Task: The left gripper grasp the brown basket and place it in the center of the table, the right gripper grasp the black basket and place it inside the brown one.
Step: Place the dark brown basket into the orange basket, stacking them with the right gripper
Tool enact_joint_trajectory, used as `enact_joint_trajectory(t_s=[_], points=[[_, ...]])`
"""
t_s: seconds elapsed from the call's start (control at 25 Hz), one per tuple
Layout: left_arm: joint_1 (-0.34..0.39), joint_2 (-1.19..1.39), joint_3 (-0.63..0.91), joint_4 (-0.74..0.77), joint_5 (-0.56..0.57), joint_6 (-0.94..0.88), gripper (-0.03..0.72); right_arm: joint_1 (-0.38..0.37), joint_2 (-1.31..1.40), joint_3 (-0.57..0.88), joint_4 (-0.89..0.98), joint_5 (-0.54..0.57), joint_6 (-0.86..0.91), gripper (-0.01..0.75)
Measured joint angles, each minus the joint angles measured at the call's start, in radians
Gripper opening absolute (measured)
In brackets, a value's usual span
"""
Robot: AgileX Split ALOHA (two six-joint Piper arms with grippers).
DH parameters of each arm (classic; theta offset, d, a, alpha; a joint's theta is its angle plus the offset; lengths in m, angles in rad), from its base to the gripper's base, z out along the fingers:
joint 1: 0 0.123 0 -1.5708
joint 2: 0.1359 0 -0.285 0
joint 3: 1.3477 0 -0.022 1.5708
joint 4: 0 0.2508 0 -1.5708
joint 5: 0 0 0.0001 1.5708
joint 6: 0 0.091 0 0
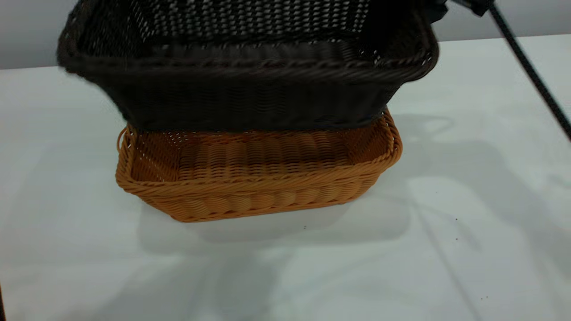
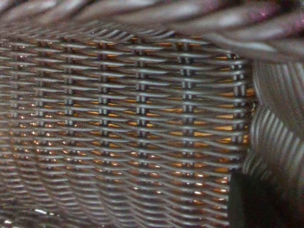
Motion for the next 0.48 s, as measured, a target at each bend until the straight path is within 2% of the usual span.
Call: enact_joint_trajectory(t_s=[0.28, 0.48], points=[[0.0, 0.0, 0.0, 0.0, 0.011, -0.005, 0.545, 0.029, 0.051, -0.001, 0.017, -0.01, 0.0, 0.12], [0.0, 0.0, 0.0, 0.0, 0.023, -0.005, 0.545, 0.031, 0.072, -0.001, 0.035, -0.056, 0.0, 0.12]])
